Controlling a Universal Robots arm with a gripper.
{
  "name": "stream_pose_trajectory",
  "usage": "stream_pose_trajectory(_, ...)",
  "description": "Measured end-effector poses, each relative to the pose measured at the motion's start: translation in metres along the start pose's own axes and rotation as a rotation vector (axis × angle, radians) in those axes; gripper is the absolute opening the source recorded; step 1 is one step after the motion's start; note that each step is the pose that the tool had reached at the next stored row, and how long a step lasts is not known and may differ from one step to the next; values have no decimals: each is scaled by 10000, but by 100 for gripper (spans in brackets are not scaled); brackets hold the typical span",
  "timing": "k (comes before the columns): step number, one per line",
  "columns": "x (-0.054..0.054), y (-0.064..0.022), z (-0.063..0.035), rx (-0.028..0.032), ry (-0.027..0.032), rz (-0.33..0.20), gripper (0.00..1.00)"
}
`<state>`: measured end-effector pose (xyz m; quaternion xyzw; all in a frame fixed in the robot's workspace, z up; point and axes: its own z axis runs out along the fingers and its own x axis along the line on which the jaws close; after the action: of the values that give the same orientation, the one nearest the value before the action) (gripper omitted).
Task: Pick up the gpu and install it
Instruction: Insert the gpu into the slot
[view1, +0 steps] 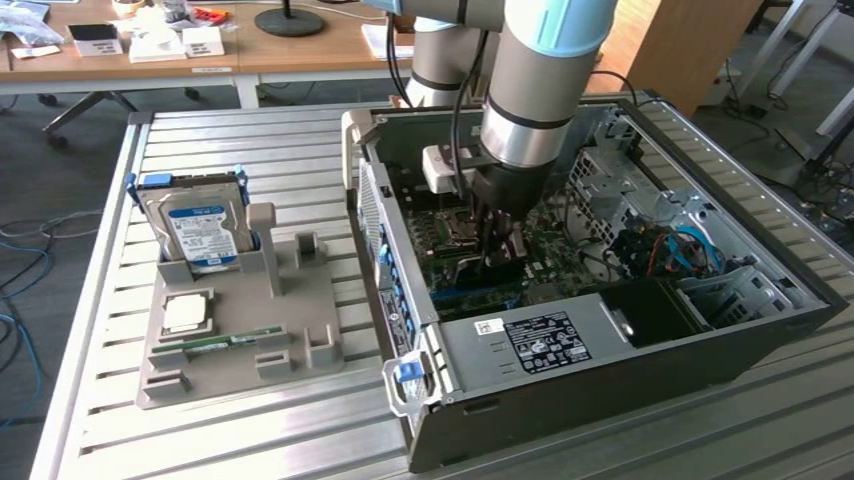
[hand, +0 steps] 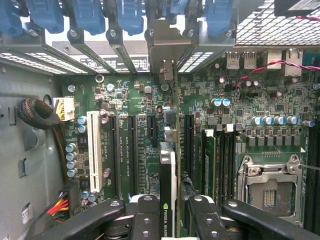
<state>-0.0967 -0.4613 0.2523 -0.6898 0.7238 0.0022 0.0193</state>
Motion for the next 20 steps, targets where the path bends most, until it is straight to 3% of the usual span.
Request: stream_pose_trajectory(20,2,30,18,2,-1,26,26)
